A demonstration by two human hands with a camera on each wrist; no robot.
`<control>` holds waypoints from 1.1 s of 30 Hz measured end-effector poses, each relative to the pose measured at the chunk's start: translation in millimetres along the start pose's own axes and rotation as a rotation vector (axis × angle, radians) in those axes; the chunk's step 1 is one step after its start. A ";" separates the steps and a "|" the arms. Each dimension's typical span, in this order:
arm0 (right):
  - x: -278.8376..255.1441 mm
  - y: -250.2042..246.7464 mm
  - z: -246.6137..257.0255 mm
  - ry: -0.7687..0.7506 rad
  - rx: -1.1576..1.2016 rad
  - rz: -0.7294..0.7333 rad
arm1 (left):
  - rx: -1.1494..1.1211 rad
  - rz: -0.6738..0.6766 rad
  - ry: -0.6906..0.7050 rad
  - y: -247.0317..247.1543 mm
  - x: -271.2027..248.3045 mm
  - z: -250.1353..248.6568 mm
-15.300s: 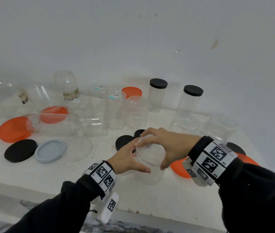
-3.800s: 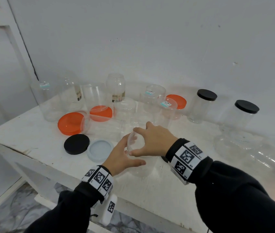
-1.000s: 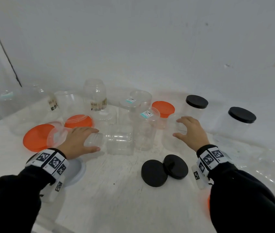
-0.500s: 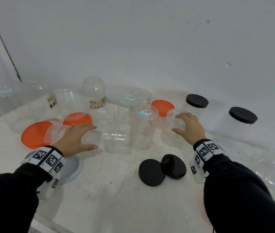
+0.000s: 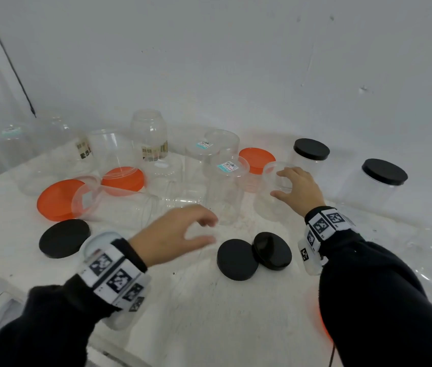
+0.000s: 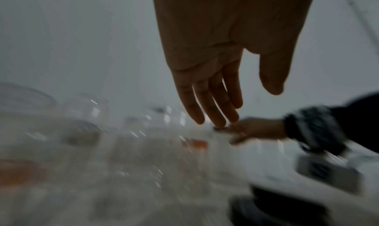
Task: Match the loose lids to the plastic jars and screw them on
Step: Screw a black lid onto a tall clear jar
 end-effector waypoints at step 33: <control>-9.7 -22.0 31.9 -0.027 0.177 -0.108 | -0.019 0.155 -0.132 27.0 -23.1 30.7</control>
Point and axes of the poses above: each hand's wrist, its own x-axis towards the middle knuckle, its own y-axis out of the palm, z = x × y, the point moved 5 cm from there along x, towards the middle knuckle
